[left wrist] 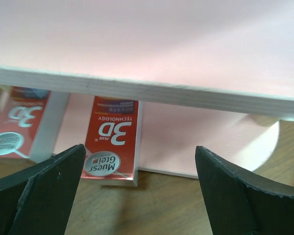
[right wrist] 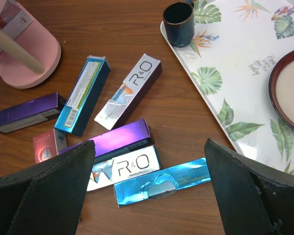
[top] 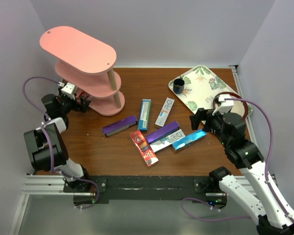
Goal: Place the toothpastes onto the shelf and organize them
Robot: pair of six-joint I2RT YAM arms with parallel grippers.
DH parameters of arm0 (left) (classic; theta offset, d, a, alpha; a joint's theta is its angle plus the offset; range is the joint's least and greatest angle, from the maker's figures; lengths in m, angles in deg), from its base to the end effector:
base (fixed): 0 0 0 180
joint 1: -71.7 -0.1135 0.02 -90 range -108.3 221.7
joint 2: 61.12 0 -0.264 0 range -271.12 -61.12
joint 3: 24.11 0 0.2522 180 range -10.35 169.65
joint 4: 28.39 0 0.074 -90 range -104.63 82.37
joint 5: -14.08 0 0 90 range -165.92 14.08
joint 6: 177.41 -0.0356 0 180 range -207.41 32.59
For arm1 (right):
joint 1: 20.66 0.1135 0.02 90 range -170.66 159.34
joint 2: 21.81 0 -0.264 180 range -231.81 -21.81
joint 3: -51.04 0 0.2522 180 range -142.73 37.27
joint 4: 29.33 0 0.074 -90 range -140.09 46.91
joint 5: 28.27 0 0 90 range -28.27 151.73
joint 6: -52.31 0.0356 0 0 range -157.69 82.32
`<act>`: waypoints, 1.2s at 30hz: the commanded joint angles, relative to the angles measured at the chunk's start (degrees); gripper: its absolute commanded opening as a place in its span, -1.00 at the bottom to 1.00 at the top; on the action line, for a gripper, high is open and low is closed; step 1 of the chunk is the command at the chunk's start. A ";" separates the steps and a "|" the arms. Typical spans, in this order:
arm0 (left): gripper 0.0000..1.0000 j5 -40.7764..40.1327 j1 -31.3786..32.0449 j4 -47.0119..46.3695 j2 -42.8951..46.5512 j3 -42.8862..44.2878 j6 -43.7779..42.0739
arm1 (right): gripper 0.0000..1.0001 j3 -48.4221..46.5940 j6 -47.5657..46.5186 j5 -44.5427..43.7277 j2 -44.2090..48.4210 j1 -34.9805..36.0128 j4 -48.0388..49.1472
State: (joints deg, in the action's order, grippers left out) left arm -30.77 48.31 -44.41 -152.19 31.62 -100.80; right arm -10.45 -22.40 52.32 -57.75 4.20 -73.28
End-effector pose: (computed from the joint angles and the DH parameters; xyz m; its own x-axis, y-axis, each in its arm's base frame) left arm 0.3076 0.1055 0.1988 -0.2180 0.0836 -0.9724 0.3953 0.9185 -0.0096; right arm 0.1271 0.0525 0.3428 -0.3485 0.1252 -0.9289 -0.1888 0.9613 0.2004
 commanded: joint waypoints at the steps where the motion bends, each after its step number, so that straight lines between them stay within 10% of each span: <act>1: 1.00 -1.63 -0.68 -7.57 10.00 -4.96 3.36 | 0.96 0.00 -1.05 0.53 0.79 0.27 0.93; 18: 1.00 -7.71 0.55 2.17 39.45 -20.97 21.82 | 0.97 0.88 -0.61 1.94 2.90 0.27 1.45; 36: 0.99 -27.92 15.48 38.04 55.03 -12.27 30.70 | 0.97 0.09 -0.43 2.20 1.50 0.27 0.67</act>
State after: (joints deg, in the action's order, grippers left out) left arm -54.31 61.31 -14.29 -99.51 16.24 -72.75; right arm -9.60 -22.35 53.98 -55.22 4.20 -73.13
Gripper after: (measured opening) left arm 0.997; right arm 0.985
